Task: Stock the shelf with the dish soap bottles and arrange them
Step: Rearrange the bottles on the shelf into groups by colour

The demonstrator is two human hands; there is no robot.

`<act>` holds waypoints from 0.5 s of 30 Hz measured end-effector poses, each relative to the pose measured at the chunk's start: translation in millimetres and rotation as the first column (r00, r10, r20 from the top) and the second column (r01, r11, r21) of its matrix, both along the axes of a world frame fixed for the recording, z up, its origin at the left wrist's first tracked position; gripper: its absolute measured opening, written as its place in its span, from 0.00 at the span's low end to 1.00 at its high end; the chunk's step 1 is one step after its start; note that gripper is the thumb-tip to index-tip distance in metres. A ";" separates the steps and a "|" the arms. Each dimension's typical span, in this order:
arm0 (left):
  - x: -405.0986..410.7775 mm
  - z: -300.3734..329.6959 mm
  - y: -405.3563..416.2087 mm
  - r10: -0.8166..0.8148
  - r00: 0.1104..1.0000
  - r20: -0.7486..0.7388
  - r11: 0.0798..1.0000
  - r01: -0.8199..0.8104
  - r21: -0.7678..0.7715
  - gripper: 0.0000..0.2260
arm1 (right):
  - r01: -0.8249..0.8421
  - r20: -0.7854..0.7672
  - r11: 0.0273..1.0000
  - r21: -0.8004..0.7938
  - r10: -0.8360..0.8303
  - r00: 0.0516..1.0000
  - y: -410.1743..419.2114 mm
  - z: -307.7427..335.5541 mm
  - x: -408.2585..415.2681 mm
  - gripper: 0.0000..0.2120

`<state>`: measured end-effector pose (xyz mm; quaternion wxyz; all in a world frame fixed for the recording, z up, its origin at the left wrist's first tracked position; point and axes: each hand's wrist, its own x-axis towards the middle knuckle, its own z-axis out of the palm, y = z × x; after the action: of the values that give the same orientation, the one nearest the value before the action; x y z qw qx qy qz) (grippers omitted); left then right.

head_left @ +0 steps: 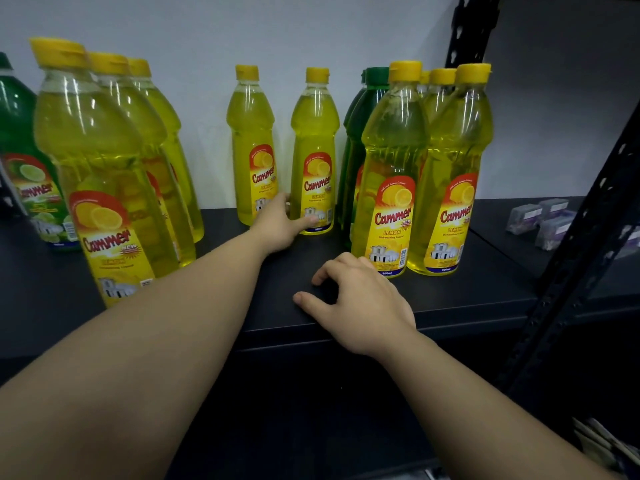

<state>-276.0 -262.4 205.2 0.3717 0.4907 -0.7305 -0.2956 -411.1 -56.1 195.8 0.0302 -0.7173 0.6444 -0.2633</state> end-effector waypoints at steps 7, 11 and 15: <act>32.8 -3.0 28.7 -0.102 0.986 -0.135 0.989 0.115 0.093 0.37 | -0.001 0.027 1.000 0.021 0.000 1.000 4.8 4.5 1.2 0.20; 36.3 2.6 46.6 -0.178 0.970 -0.163 0.968 0.202 0.149 0.31 | 0.010 0.040 0.999 0.032 -0.011 0.999 6.6 5.8 1.4 0.20; 34.2 5.7 41.8 0.032 0.942 -0.335 0.991 0.015 0.136 0.08 | 0.008 0.057 0.999 0.033 -0.010 0.998 7.2 4.8 0.1 0.20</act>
<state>-241.8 -220.6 211.0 0.4580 0.4605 -0.6322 -0.4225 -411.1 -48.8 200.5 0.0591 -0.7059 0.6509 -0.2731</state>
